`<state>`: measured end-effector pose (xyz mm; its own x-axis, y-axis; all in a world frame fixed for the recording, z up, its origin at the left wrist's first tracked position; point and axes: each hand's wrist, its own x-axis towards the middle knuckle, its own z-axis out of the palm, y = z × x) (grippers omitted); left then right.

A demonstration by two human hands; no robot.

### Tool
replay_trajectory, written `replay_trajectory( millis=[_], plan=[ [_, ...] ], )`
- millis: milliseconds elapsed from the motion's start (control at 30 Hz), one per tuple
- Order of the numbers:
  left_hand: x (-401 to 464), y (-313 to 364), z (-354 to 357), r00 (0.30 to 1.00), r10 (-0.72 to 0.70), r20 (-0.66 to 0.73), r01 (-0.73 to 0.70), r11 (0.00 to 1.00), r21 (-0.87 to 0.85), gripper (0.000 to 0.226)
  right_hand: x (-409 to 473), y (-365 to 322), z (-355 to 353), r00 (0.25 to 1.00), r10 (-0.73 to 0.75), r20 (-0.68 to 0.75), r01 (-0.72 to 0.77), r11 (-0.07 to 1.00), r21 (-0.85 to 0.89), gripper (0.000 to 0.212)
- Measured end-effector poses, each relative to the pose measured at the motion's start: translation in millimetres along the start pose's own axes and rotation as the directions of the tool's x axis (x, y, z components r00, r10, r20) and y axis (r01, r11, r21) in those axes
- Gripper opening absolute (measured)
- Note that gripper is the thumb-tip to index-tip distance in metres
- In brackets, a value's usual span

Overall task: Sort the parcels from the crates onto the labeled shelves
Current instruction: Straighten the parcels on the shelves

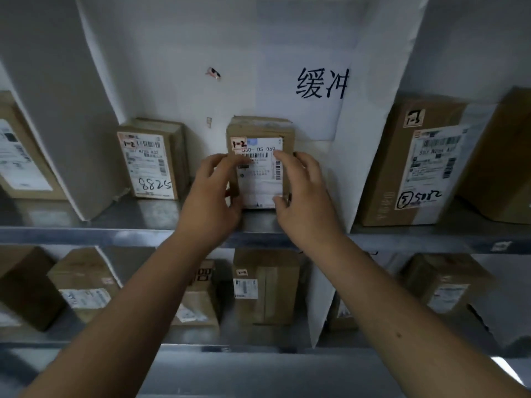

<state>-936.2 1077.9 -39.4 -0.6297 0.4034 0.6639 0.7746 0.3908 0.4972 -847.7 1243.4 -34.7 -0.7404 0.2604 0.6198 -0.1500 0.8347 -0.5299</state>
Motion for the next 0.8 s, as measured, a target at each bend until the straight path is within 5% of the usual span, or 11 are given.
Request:
replay_trajectory(
  millis=[233,533,700,800],
  plan=[
    [14.4,8.2,5.6,0.991,-0.129,-0.022,0.130,0.989,0.073,0.065,22.5,10.5,-0.8,0.992,-0.044,0.122,0.044,0.999,0.008,0.078],
    [13.6,11.3,-1.6,0.996,-0.091,0.019,0.087,0.982,0.169,0.054,12.6,1.6,-9.6,0.989,-0.039,0.145,0.045,0.998,-0.038,0.078],
    [-35.5,28.3,2.3,0.984,-0.158,-0.083,0.166,0.981,0.100,0.056,-30.6,-12.7,-18.7,1.000,-0.005,0.020,0.003,0.995,0.096,0.060],
    [-67.5,44.2,13.5,0.994,-0.070,-0.080,0.074,0.996,0.040,0.054,-62.5,-17.8,-26.2,1.000,0.006,-0.017,-0.004,0.991,0.130,0.053]
  ],
)
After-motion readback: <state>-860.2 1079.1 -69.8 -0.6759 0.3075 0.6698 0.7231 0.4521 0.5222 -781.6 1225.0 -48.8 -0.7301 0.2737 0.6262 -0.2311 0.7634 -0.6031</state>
